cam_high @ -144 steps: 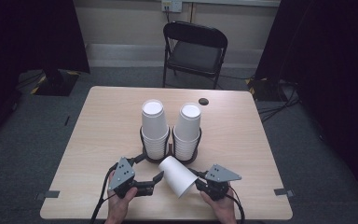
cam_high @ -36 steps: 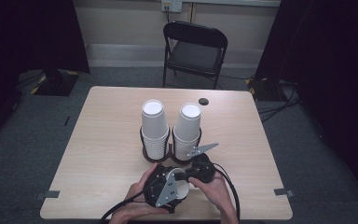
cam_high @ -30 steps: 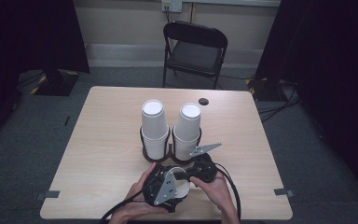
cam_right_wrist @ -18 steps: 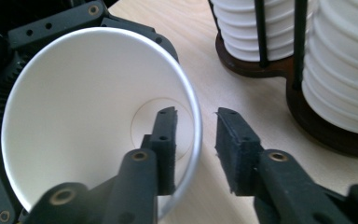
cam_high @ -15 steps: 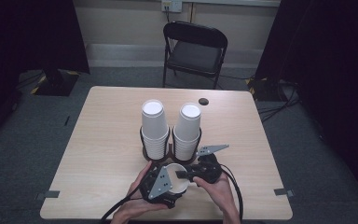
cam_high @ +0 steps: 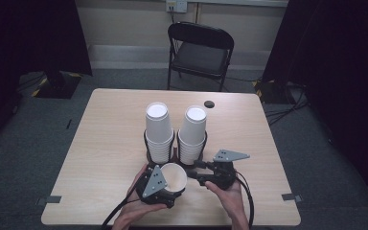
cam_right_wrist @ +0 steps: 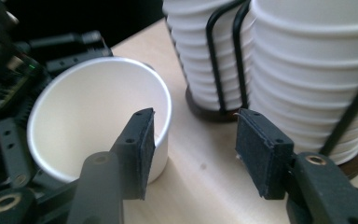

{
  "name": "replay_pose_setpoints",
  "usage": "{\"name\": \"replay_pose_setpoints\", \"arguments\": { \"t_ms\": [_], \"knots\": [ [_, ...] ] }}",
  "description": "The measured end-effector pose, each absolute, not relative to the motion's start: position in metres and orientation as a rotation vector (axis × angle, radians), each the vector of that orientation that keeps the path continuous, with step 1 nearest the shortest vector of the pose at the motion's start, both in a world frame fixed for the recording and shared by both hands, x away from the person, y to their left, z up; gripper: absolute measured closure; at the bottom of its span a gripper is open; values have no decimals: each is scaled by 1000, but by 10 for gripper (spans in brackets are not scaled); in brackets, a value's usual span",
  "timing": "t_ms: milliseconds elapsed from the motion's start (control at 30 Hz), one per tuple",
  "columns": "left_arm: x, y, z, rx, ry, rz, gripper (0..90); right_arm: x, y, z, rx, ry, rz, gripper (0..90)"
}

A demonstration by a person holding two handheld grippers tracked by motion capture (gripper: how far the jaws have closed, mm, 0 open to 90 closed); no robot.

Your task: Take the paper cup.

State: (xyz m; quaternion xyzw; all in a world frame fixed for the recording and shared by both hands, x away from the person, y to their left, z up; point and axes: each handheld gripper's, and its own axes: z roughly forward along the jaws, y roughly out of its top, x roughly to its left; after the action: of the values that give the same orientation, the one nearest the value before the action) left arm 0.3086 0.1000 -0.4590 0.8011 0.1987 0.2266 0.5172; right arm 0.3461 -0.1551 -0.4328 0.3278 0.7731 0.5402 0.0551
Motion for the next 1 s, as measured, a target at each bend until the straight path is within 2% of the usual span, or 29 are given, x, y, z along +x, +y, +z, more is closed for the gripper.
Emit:
{"name": "replay_pose_setpoints", "arguments": {
  "t_ms": [233,800,1000],
  "knots": [
    [312,120,-455,1842,541,550,100,339,-171,-440,1005,2177,1695,404],
    [324,183,-433,1684,710,619,100,329,-206,-460,1111,1966,1627,385],
    [333,206,-425,1627,779,651,101,329,-209,-472,1141,1908,1614,336]
  ]
}}
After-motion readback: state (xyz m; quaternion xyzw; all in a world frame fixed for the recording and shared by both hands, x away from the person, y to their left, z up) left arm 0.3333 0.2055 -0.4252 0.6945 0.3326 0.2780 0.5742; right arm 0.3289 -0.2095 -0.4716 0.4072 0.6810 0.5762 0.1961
